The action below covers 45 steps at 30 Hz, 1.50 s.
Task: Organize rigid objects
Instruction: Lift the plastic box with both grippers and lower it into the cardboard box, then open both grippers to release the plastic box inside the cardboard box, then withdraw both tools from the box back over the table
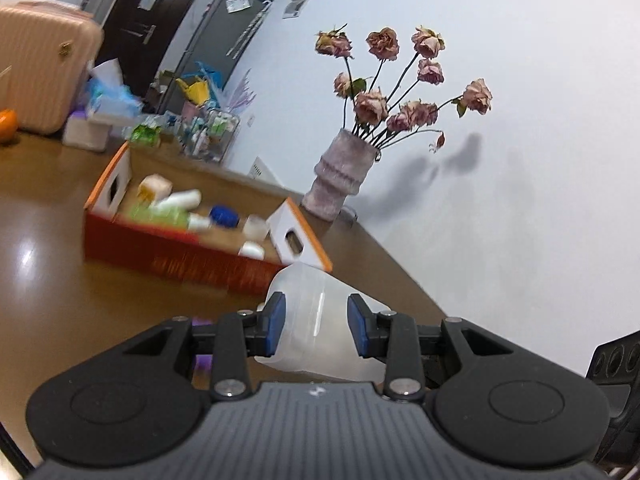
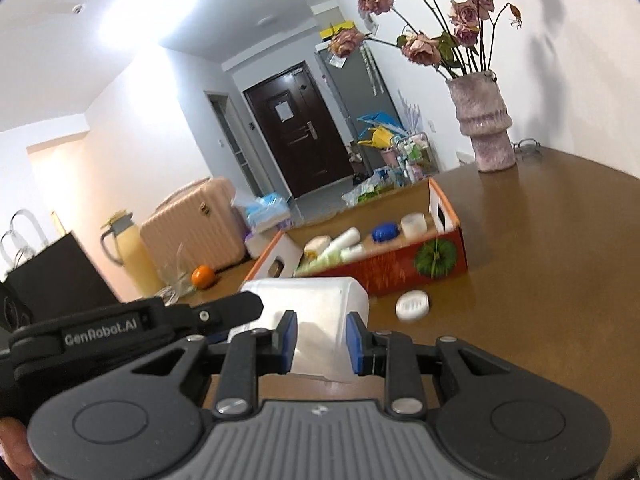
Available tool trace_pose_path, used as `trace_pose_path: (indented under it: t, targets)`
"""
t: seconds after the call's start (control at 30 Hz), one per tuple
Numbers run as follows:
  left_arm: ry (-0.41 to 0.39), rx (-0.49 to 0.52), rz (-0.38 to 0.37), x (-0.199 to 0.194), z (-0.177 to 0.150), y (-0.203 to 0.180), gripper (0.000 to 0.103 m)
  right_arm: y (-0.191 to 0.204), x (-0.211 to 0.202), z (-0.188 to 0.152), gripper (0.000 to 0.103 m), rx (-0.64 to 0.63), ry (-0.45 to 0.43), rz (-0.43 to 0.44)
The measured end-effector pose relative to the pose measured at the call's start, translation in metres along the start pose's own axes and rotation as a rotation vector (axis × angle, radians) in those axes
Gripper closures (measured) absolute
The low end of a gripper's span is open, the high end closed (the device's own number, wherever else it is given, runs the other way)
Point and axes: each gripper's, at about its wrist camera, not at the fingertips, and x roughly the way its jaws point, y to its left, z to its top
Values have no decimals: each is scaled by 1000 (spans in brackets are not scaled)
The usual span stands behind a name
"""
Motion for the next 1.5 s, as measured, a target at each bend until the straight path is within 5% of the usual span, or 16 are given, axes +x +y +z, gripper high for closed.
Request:
trace_pose_path:
  t: [0.23,0.37,0.67,0.83,0.97,1.2,1.5]
  targets:
    - [28,-24,29,109,71,27,69,-26,98,79,77,5,-7,-53]
    - [111,-78,56,176,92,59,69,-44,166,111,77,-2,26,-105]
    - [271,-246,149,270,104,144,69,-71,301,120,81,-44,220,-163]
    - [192,-215,151,255,109,150,40,-83,337,110,72,52,293,-100]
    - [186,-169,189,243,113,140,36,-77,325,112,62,9,241,-104]
    - [145,5,293,189,118,111,27,-59,264,131,40,-188,150,-165]
    - [51,236,391,90,105,70,5,-41,173,128,30,-398,103,-247]
